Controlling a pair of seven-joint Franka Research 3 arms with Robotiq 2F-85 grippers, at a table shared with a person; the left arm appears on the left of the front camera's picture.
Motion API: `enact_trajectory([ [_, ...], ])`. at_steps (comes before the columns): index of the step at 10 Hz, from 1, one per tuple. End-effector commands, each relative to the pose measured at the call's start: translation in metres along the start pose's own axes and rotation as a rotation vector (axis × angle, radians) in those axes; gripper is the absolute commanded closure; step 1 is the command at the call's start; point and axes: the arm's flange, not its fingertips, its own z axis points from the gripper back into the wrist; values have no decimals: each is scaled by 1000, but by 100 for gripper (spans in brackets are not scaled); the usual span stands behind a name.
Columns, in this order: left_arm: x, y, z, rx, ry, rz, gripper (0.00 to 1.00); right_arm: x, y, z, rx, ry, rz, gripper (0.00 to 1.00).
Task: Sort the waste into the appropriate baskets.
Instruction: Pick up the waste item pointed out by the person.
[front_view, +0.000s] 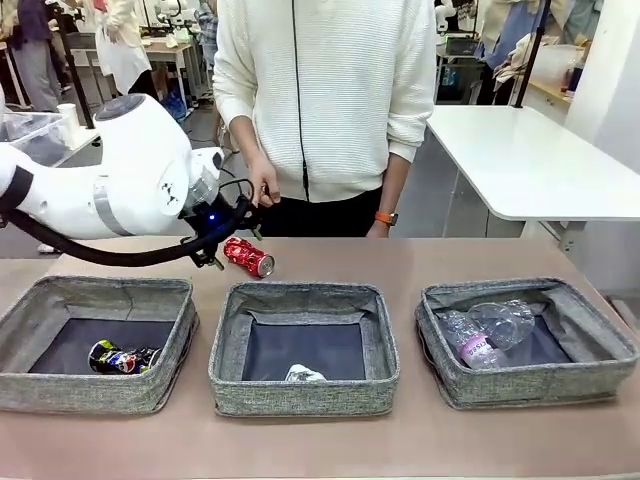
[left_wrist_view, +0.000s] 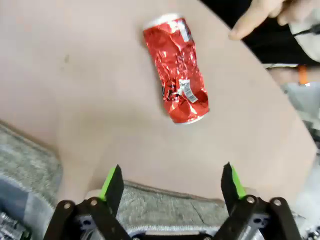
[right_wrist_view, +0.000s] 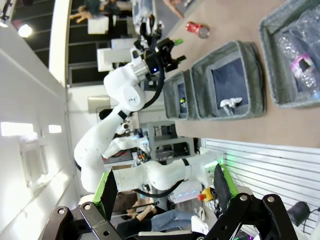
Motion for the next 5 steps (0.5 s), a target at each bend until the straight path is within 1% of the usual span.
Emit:
enact_trajectory([
  [1,-15,-10,27,-85,38,3,0,2,5,0,17,5,25,0],
  [2,0,0,0,0,0,0,0,2,5,0,17,5,25,0],
  [3,10,-7,-7,64,-53,-60,0,2,5,0,17,5,25,0],
  [5,28,-18,-18,115,-46,-89,0,2,5,0,17,5,25,0],
])
